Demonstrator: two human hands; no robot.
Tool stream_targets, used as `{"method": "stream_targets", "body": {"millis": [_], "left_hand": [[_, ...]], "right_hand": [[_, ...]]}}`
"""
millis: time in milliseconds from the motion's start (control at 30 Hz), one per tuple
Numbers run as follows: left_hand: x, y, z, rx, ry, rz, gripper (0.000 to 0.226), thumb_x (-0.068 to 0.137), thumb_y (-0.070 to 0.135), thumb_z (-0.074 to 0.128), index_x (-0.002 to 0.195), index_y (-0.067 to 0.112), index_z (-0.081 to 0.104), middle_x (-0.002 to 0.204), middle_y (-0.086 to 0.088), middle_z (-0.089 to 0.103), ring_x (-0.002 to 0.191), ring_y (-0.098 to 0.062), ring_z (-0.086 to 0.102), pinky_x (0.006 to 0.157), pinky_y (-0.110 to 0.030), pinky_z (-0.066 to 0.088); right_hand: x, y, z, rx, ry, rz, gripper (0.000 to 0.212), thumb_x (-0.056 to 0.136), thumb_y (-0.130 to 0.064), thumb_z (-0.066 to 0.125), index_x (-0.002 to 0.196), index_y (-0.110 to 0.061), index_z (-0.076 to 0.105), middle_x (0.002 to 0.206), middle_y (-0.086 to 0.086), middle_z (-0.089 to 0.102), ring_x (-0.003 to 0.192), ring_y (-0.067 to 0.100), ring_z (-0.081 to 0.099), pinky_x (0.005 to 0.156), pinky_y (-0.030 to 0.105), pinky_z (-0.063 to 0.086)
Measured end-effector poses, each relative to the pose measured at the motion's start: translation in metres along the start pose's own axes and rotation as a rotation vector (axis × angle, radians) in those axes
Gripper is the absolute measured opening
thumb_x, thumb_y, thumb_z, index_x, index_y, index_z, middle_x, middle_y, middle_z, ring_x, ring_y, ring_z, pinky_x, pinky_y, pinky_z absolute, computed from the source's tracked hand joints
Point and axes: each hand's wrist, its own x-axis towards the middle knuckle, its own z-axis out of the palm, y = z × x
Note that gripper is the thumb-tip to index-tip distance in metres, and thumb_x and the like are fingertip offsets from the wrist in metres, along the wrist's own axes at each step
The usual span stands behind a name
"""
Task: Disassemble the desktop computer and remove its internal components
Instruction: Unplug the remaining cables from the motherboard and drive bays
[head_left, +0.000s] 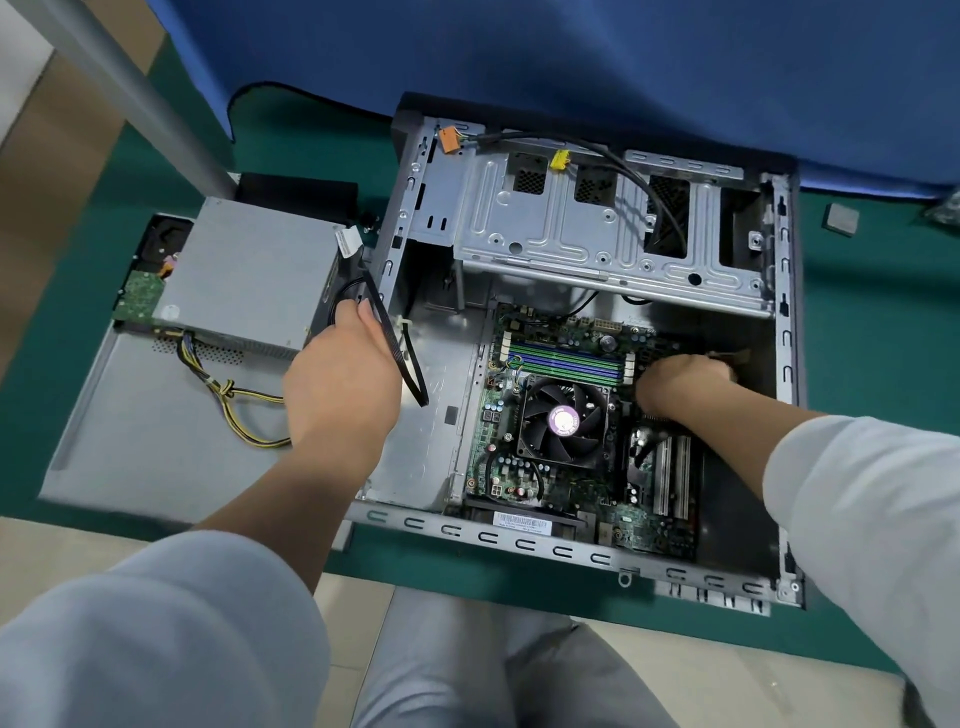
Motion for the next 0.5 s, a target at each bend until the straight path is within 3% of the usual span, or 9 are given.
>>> {"method": "stream_targets", "body": {"millis": [167,267,333,400,467,500], "left_hand": [[0.000,0.000,0.000,-0.005,0.003,-0.008,0.037,0.103,0.029,0.016,0.099,0.008,0.046,0.055,0.002,0.033,0.056,-0.025,0.035,0.058,-0.036,0.027],[0.001,-0.001,0.000,-0.011,0.000,-0.011,0.037,0.103,0.029,0.016,0.100,0.008,0.047,0.055,0.003,0.032,0.060,-0.027,0.038,0.058,-0.036,0.028],[0.002,-0.002,0.001,-0.013,-0.001,-0.003,0.038,0.103,0.029,0.016,0.101,0.008,0.047,0.056,0.003,0.033,0.060,-0.028,0.039,0.058,-0.036,0.028],[0.002,-0.003,0.001,-0.015,0.006,0.000,0.038,0.103,0.029,0.016,0.101,0.007,0.047,0.055,0.003,0.034,0.058,-0.027,0.038,0.057,-0.035,0.027],[0.002,-0.003,0.001,-0.018,0.009,0.001,0.038,0.103,0.029,0.016,0.101,0.007,0.047,0.055,0.002,0.035,0.053,-0.024,0.036,0.056,-0.034,0.026],[0.002,-0.003,0.001,-0.020,0.010,0.001,0.038,0.103,0.029,0.016,0.100,0.008,0.047,0.055,0.002,0.035,0.050,-0.021,0.033,0.055,-0.034,0.026]], "right_hand": [[0.006,0.009,-0.002,0.024,-0.060,-0.089,0.041,0.097,-0.018,0.031,0.134,-0.008,0.048,0.142,0.013,0.044,0.126,0.034,0.044,0.105,0.046,0.036],[0.006,0.012,-0.009,0.133,-0.119,-0.131,0.045,0.102,-0.018,0.022,0.142,-0.004,0.037,0.151,0.014,0.032,0.134,0.030,0.036,0.107,0.035,0.030],[0.004,0.014,-0.013,0.185,-0.153,-0.155,0.043,0.103,-0.014,0.021,0.139,-0.001,0.040,0.150,0.014,0.033,0.133,0.025,0.037,0.102,0.028,0.031],[0.001,0.015,-0.016,0.220,-0.163,-0.160,0.036,0.103,-0.010,0.022,0.114,-0.001,0.055,0.137,0.018,0.046,0.112,0.021,0.050,0.089,0.025,0.033],[-0.003,0.012,-0.021,0.266,-0.141,-0.143,0.035,0.100,-0.003,0.025,0.070,-0.004,0.044,0.097,0.021,0.052,0.070,0.014,0.044,0.075,0.022,0.028],[-0.003,0.009,-0.024,0.275,-0.148,-0.120,0.038,0.098,0.001,0.027,0.062,-0.006,0.035,0.081,0.015,0.046,0.060,0.011,0.035,0.072,0.022,0.028]]}}
